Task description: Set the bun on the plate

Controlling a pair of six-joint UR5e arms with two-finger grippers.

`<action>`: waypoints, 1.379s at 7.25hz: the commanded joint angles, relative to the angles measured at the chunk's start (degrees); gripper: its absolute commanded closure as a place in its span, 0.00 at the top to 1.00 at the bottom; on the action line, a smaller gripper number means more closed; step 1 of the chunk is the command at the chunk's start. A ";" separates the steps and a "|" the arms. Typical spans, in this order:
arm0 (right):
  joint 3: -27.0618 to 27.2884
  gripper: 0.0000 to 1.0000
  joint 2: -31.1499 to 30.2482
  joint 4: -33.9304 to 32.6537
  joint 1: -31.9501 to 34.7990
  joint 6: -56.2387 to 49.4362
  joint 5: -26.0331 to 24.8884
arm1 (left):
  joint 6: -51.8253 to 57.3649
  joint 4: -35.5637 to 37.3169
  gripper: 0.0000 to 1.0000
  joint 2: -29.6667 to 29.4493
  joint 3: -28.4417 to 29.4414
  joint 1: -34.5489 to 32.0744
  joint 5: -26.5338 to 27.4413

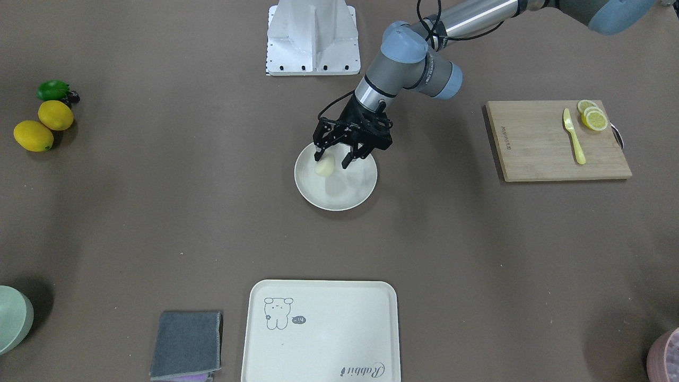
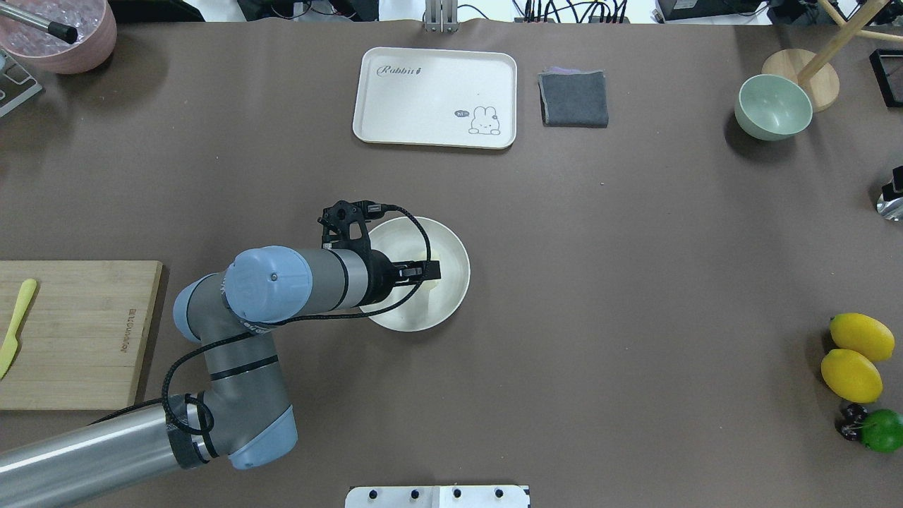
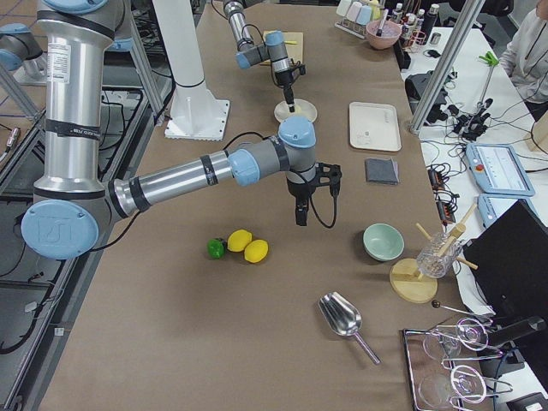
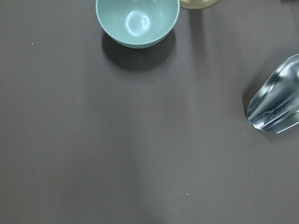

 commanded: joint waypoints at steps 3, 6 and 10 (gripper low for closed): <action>-0.19 1.00 -0.86 -0.08 0.44 -1.17 0.02 | 0.12 0.40 0.91 0.04 -1.73 -2.09 -0.49; -2.38 1.00 -4.53 -0.79 9.29 -14.84 5.90 | 13.23 24.21 0.97 4.14 -17.22 -10.34 -11.26; -9.92 1.00 -10.17 -0.88 17.66 -36.48 5.12 | 62.28 51.06 0.97 13.54 -23.02 -38.95 -29.81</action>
